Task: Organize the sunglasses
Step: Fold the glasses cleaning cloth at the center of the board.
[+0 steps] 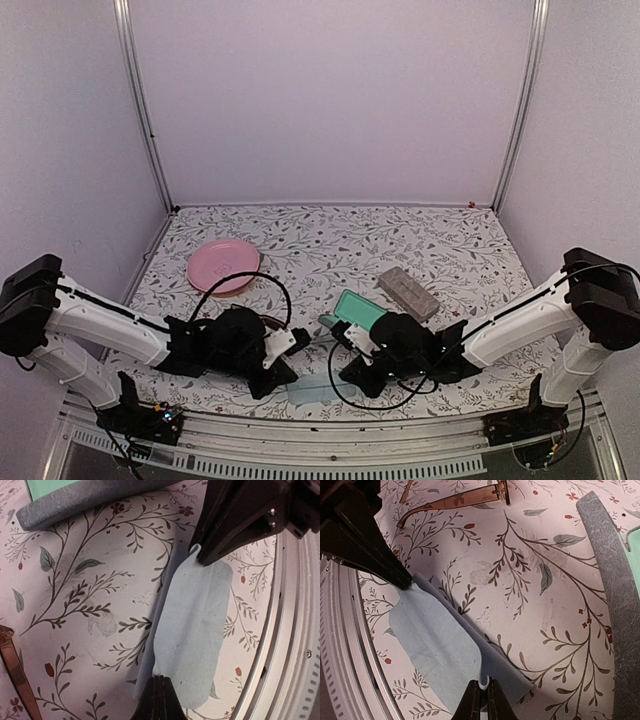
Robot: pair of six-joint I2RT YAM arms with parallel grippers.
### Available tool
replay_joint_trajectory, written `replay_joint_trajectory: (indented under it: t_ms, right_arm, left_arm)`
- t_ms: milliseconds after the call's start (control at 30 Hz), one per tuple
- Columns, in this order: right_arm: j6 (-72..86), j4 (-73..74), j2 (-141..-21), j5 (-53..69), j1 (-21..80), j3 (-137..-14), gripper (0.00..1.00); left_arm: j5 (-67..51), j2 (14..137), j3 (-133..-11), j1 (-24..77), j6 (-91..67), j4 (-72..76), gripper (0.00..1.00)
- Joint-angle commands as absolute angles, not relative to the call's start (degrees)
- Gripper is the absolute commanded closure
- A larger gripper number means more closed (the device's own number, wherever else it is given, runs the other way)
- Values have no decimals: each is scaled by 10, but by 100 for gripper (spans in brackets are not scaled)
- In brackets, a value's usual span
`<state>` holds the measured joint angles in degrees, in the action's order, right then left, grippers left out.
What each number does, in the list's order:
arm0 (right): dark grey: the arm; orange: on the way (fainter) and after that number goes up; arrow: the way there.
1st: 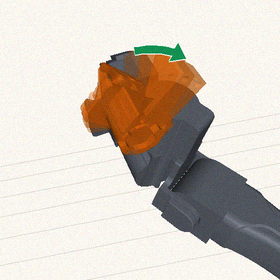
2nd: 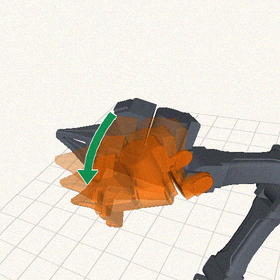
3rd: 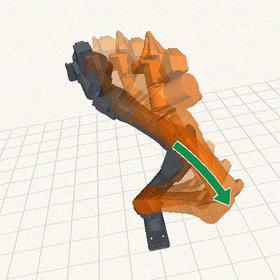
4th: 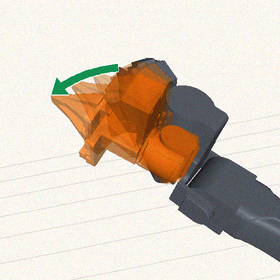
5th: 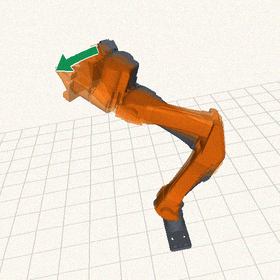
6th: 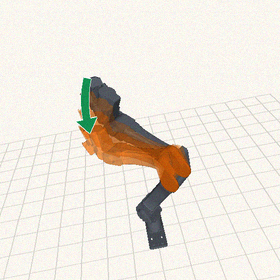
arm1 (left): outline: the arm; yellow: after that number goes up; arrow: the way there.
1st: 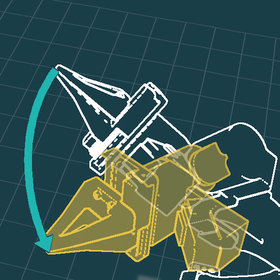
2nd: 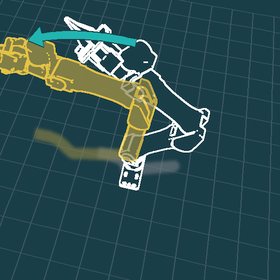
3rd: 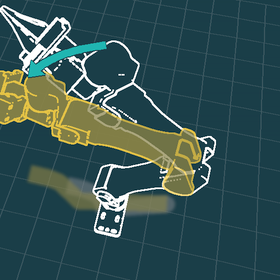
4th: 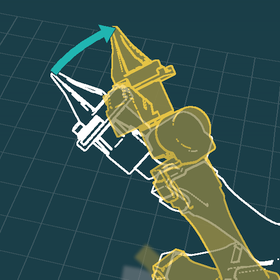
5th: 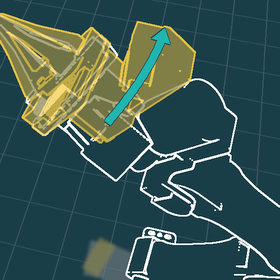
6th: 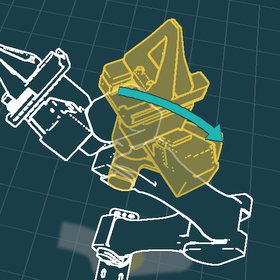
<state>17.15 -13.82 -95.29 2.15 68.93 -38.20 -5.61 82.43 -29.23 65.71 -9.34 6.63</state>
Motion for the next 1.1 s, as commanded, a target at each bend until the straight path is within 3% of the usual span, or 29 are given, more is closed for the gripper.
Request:
replay_joint_trajectory:
  t_ms: [0,1067]
  right_arm:
    - [183,-151,-945,24,696,-378,89]
    - [238,-123,-879,10,742,-326,75]
  left_arm:
    - [-56,829,-286,669,-98,79,100]
    - [-104,813,-262,728,-114,89,77]
